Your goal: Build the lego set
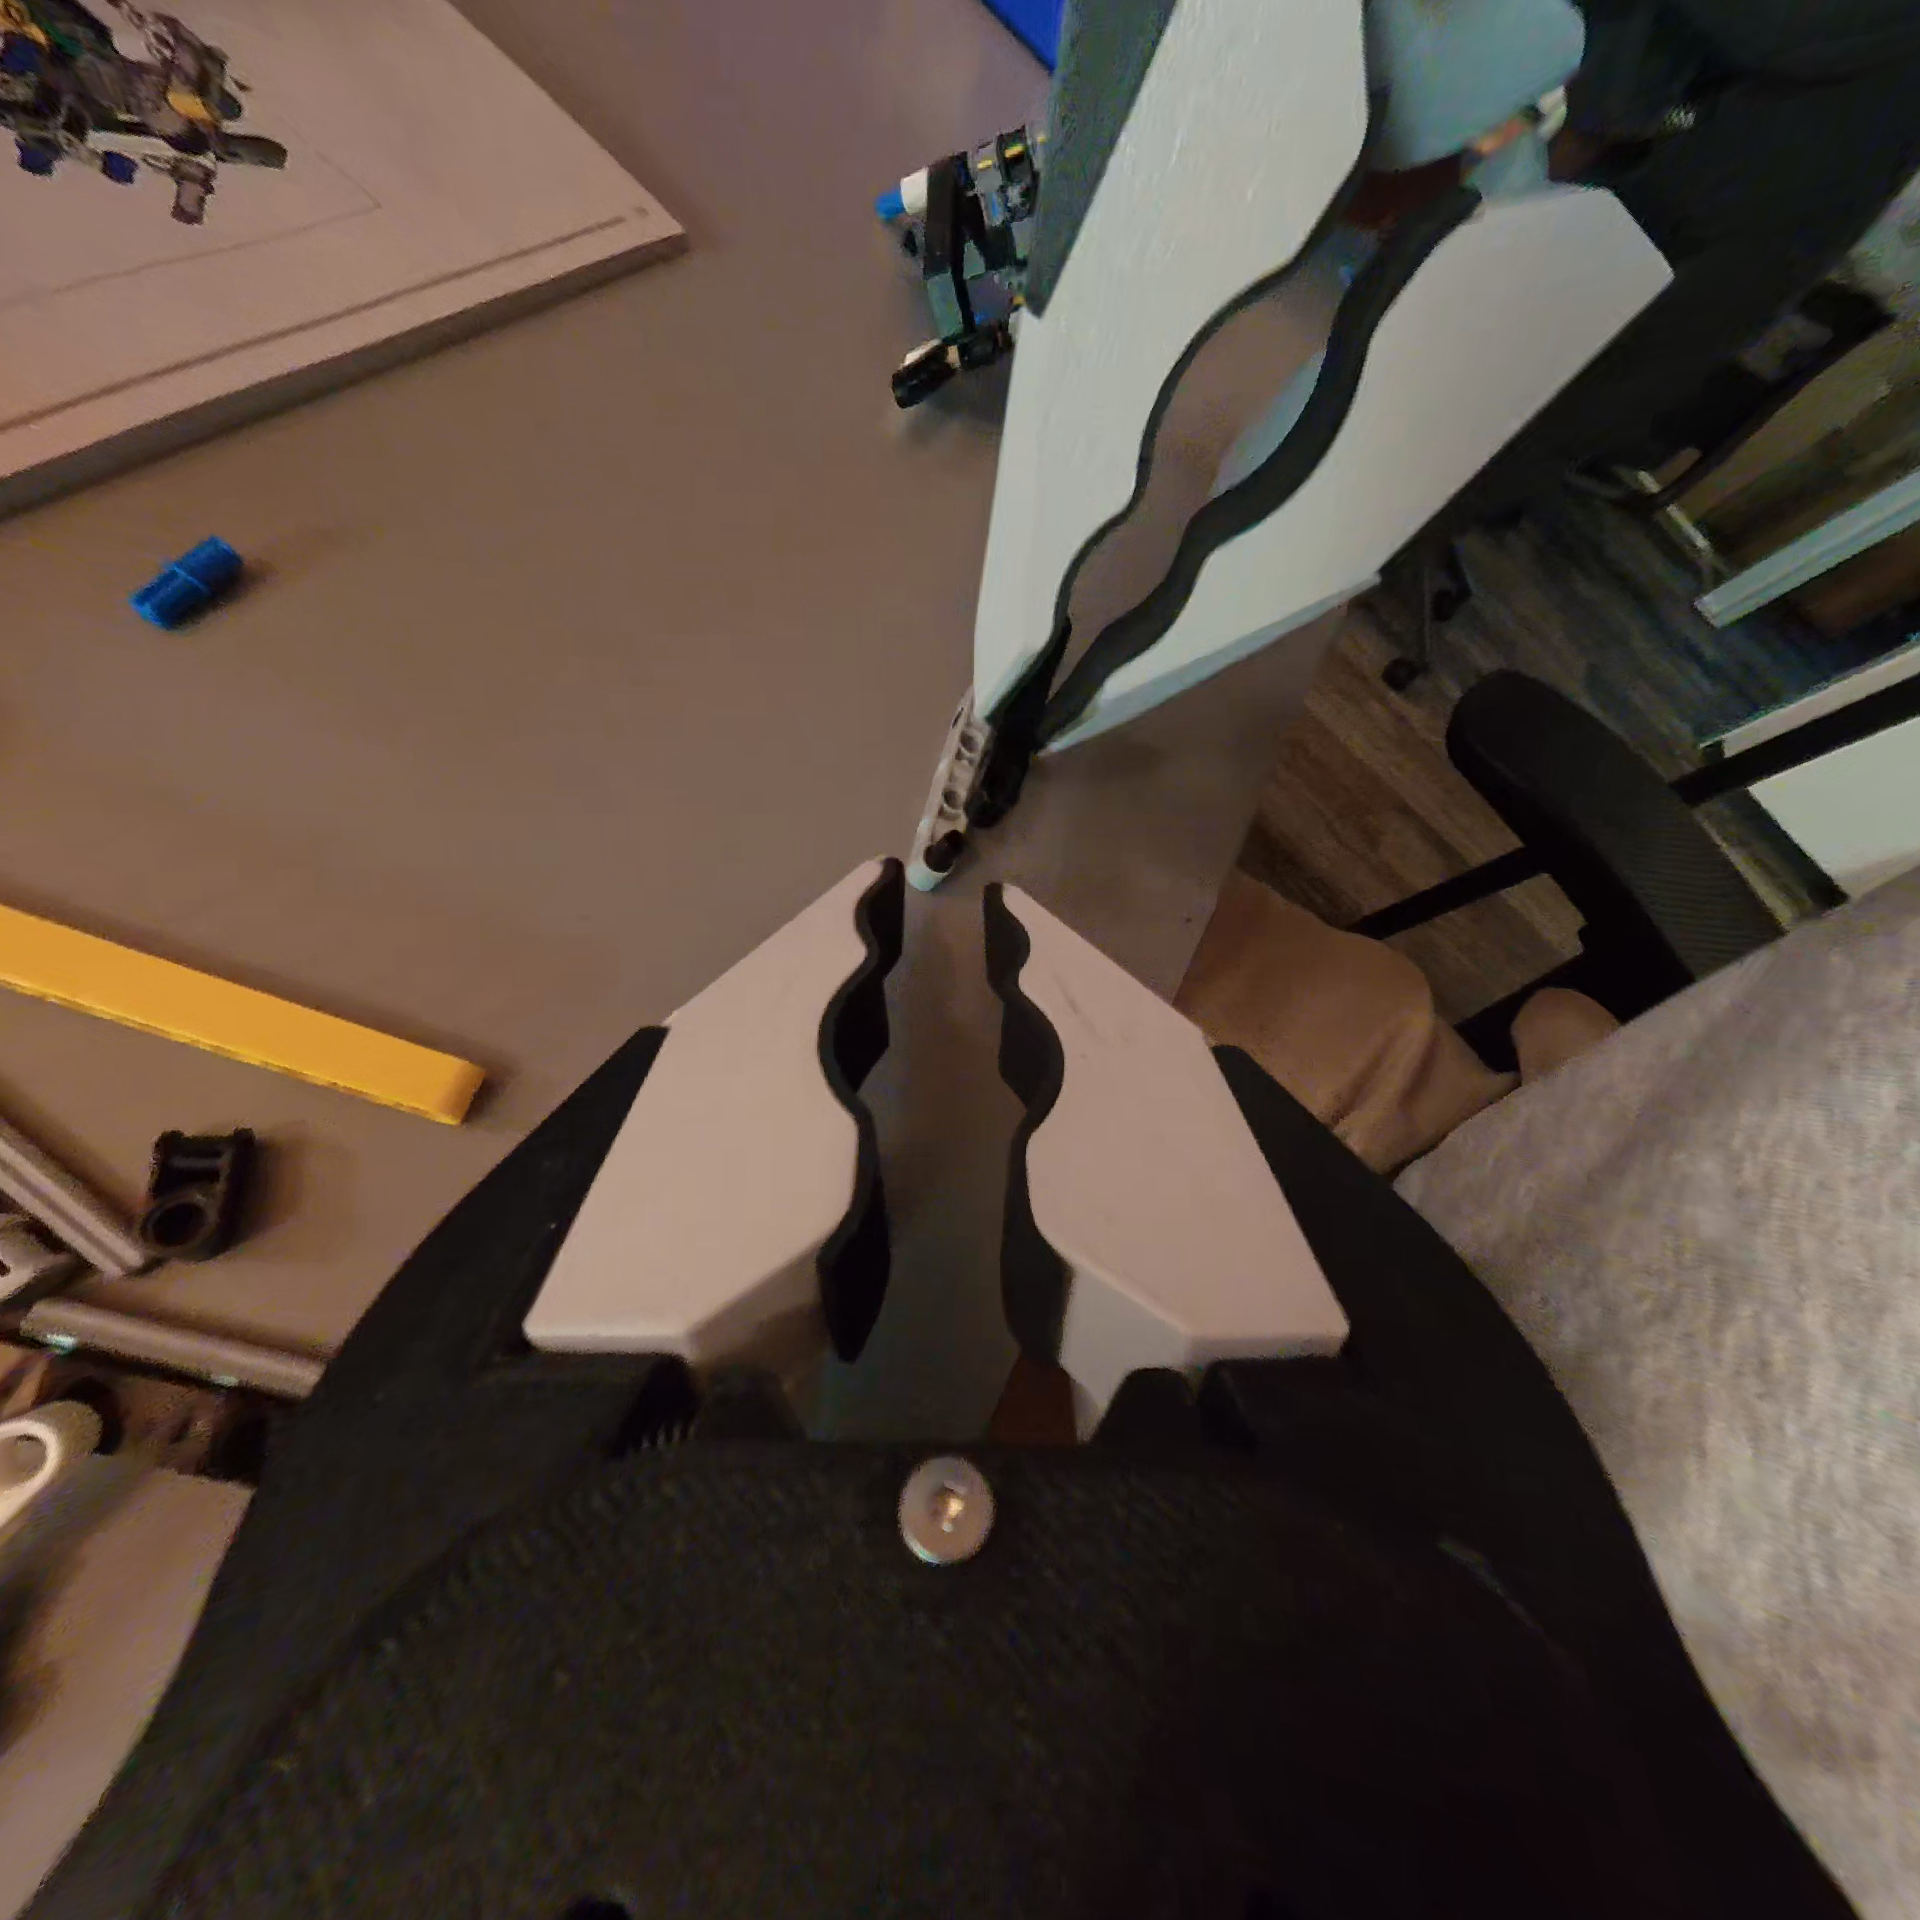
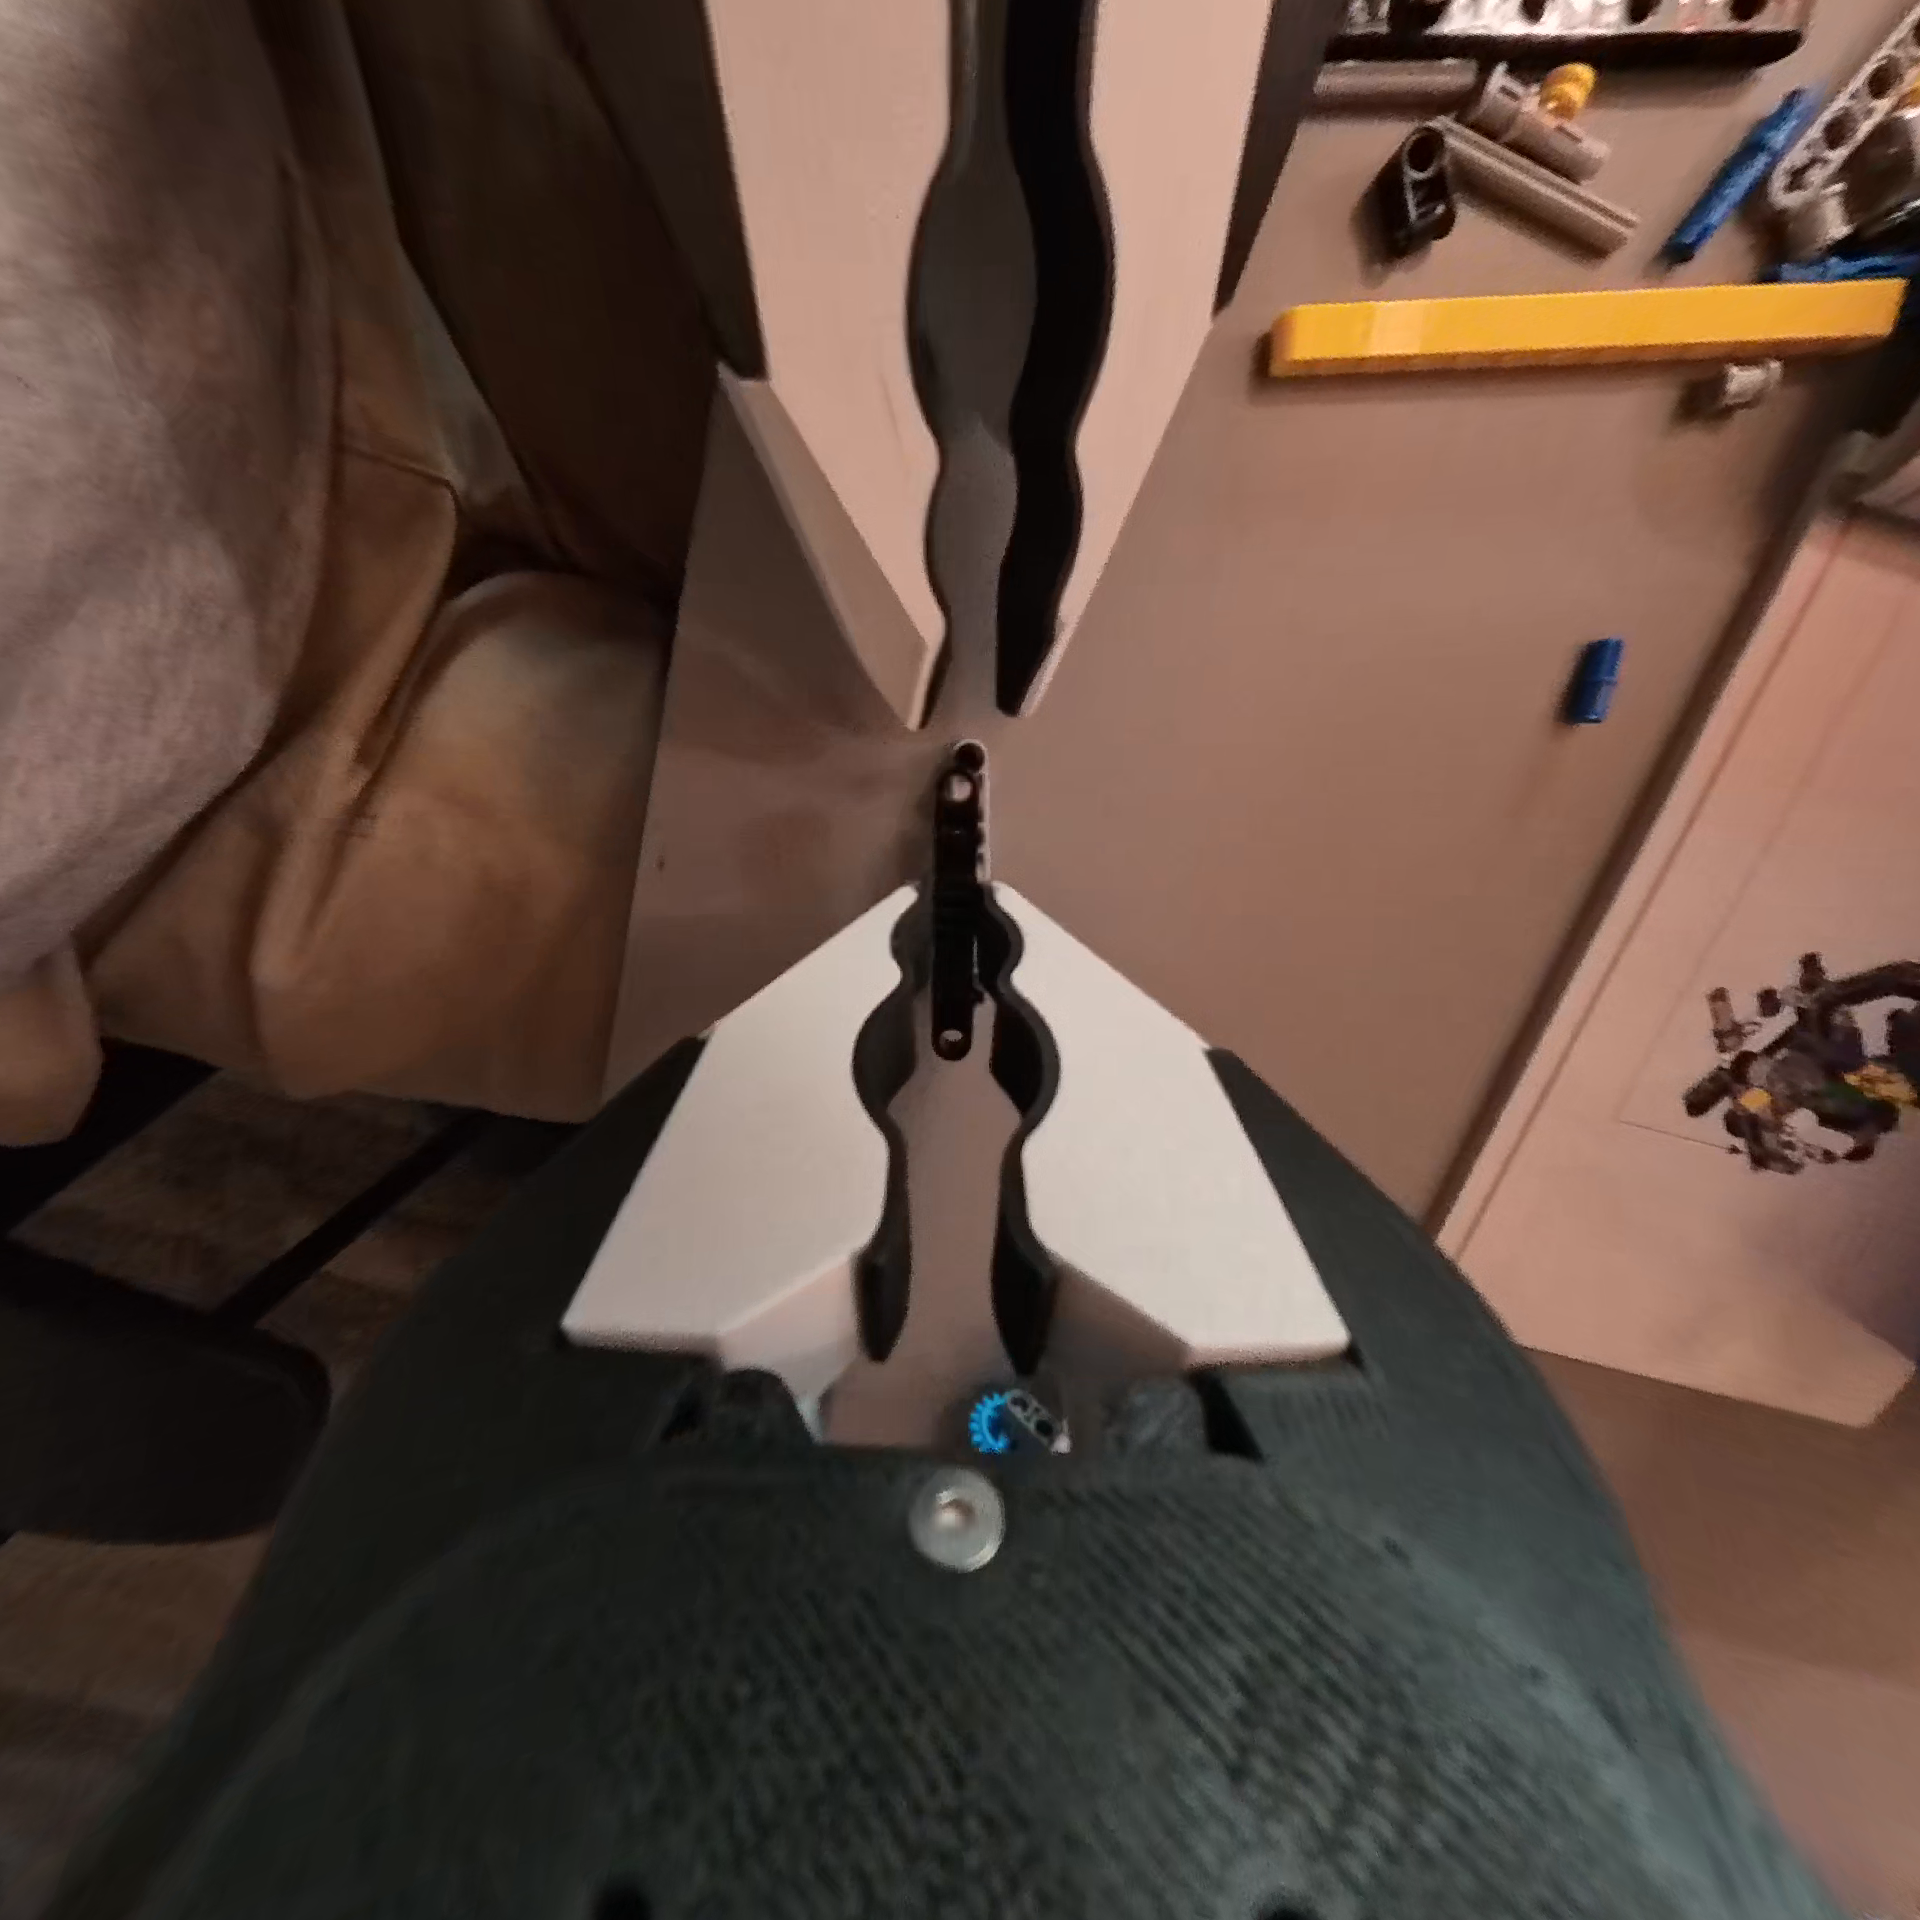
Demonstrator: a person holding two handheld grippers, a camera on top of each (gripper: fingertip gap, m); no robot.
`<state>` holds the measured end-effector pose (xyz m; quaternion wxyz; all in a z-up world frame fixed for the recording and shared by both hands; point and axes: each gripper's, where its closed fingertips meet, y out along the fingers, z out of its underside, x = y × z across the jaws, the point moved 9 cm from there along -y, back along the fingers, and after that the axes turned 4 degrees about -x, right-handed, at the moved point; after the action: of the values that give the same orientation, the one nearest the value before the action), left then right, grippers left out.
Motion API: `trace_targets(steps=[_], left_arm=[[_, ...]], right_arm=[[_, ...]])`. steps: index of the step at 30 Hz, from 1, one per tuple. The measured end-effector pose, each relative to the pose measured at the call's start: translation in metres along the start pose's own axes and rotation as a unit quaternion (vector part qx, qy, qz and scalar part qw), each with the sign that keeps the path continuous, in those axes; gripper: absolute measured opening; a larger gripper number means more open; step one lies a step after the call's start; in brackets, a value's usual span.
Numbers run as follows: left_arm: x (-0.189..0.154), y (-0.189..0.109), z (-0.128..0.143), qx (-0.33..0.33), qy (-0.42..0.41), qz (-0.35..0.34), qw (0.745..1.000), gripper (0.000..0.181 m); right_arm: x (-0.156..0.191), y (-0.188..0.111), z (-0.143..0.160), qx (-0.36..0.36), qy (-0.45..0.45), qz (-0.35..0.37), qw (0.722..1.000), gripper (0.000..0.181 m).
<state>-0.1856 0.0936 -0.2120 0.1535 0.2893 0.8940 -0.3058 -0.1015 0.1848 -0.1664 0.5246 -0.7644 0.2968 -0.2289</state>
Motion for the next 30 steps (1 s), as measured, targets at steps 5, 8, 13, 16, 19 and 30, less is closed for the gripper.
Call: trace_targets(steps=[5,8,13,16,19,30], left_arm=[[0.0020,0.0010,-0.0004,0.006,-0.016,0.011,1.000,0.009],[0.0027,0.0012,-0.0006,0.006,-0.019,0.009,1.000,0.007],[0.0024,0.0022,-0.0005,0.009,-0.017,0.008,1.000,0.004],[0.0020,0.0037,-0.0009,0.011,-0.018,0.009,1.000,0.002],[0.0017,0.0055,-0.0015,0.012,-0.020,0.009,1.000,0.001],[0.0027,0.0062,-0.0016,0.015,-0.025,0.006,1.000,0.000]], right_arm=[[-0.0017,0.0030,-0.0015,0.000,0.000,-0.003,1.000,0.006],[-0.0031,0.0044,-0.0003,-0.003,0.005,-0.007,1.000,0.006],[-0.0032,0.0055,-0.0002,0.003,0.003,-0.009,1.000,0.006],[-0.0029,0.0051,-0.0011,0.003,0.001,-0.010,1.000,0.006],[-0.0039,0.0041,-0.0023,0.002,-0.001,-0.007,1.000,0.006],[-0.0022,0.0061,-0.0029,0.006,-0.014,-0.005,1.000,0.006]])
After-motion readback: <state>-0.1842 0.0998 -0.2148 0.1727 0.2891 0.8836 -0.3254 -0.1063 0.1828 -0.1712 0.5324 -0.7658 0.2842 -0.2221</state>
